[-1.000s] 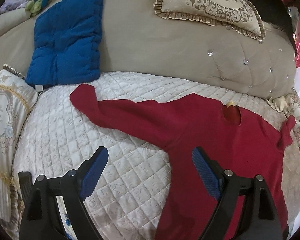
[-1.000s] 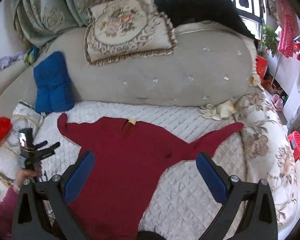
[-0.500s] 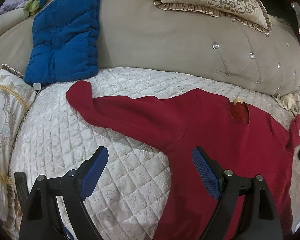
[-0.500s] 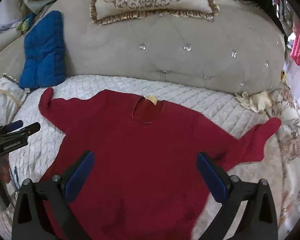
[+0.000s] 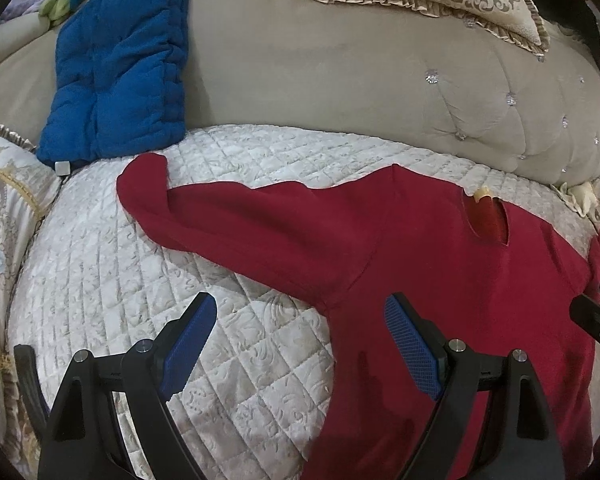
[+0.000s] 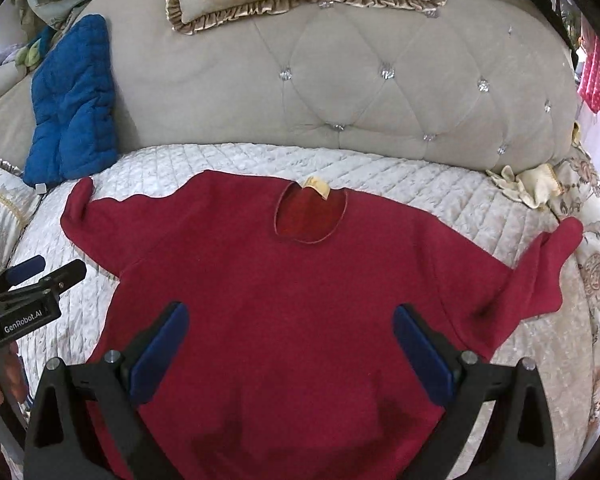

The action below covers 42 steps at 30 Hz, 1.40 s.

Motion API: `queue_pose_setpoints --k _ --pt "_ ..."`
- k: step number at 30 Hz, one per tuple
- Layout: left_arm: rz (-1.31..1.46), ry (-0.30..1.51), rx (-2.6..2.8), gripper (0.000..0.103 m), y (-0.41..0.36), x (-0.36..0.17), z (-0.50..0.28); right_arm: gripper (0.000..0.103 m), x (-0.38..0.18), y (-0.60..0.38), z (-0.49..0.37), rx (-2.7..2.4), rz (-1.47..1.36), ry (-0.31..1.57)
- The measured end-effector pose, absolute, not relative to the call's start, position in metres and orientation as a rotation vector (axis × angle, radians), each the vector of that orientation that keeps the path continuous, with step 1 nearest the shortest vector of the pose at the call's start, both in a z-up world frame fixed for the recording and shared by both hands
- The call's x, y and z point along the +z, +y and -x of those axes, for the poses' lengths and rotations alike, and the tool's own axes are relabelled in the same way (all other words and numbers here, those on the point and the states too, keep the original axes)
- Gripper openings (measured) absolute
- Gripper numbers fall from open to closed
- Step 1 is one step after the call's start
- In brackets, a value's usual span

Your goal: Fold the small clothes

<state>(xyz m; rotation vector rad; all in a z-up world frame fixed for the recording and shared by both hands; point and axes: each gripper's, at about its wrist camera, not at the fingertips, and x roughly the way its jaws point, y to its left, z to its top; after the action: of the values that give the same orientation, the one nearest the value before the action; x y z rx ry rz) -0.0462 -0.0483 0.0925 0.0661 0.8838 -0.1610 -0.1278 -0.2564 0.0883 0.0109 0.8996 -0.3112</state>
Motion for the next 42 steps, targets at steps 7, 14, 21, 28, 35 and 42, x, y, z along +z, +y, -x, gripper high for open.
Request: queue_pose_setpoints --k 7,14,21,28,35,42 --pt "-0.061 0.895 -0.155 0.068 -0.047 0.085 0.040 0.103 0.077 -0.255 0.118 -0.312 -0.017 0.912" --pt "-0.051 0.901 -0.147 0.068 -0.042 0.080 0.033 0.103 0.067 -0.253 0.113 -0.302 -0.025 0.930" --pt "-0.038 0.912 -0.131 0.068 -0.034 0.072 0.024 0.103 0.060 -0.249 0.107 -0.295 -0.025 0.943" --pt "-0.020 0.926 -0.105 0.068 -0.020 0.064 0.017 0.103 0.048 -0.244 0.100 -0.276 -0.027 0.963" --pt "-0.019 0.933 -0.096 0.068 -0.015 0.061 0.014 0.103 0.043 -0.242 0.097 -0.274 -0.033 0.968" --pt "-0.012 0.935 -0.089 0.068 -0.007 0.059 0.009 0.103 0.038 -0.244 0.095 -0.274 -0.042 0.983"
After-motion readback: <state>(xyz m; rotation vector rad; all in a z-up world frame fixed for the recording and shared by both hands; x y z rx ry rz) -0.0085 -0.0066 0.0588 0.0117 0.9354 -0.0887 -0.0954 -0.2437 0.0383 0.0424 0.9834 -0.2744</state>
